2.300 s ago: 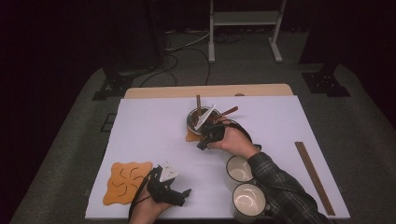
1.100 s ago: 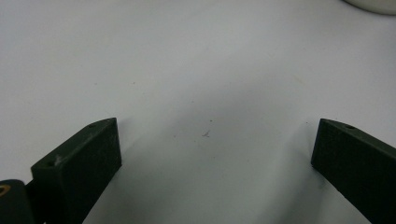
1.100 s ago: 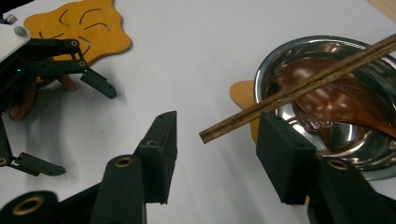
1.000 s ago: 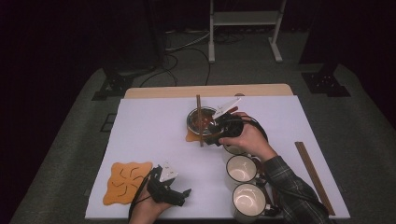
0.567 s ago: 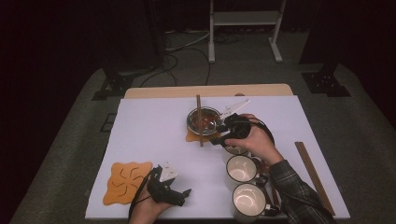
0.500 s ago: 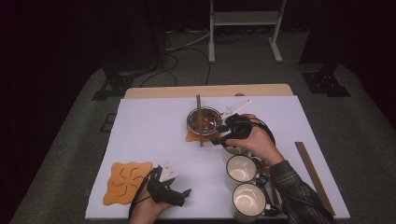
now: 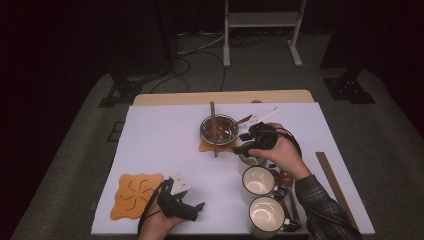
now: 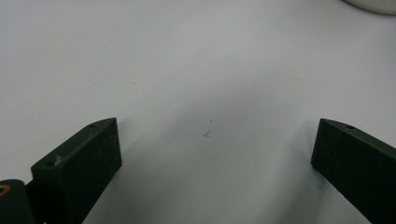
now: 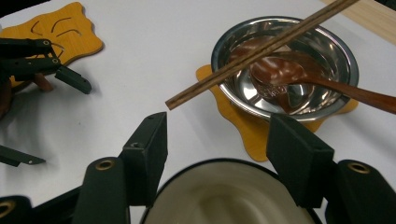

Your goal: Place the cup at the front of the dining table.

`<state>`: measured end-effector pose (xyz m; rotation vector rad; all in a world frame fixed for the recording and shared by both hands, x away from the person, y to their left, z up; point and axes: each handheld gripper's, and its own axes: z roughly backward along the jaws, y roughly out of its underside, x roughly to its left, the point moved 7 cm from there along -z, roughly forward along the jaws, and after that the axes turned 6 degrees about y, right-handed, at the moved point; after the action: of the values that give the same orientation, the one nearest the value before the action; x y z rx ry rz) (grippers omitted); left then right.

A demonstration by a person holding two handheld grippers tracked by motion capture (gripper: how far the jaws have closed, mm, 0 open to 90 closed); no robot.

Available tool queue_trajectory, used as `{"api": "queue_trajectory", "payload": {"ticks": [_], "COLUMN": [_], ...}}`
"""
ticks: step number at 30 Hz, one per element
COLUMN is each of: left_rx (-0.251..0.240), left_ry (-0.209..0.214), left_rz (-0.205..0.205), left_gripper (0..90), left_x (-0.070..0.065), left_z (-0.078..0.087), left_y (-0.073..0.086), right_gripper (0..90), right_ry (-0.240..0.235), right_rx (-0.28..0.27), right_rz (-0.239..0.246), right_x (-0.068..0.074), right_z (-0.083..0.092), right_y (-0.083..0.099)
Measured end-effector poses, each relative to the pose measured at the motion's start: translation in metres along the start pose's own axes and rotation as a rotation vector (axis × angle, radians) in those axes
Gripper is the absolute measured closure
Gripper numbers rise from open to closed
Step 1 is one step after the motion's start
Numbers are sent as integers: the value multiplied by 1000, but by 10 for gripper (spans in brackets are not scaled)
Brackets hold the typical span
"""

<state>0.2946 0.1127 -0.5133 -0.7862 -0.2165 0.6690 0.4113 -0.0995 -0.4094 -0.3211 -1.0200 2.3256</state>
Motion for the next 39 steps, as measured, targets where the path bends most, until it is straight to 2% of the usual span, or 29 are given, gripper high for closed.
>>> {"api": "queue_trajectory", "payload": {"ticks": [39], "left_rx": [-3], "left_ry": [-2], "left_rz": [0], "left_gripper": [4], "left_x": [0], "left_z": [0], "left_y": [0], "right_gripper": [363], "right_ry": [49], "right_rx": [-52], "right_rz": [-94], "right_x": [-29], "right_z": [41], "right_y": [21]}}
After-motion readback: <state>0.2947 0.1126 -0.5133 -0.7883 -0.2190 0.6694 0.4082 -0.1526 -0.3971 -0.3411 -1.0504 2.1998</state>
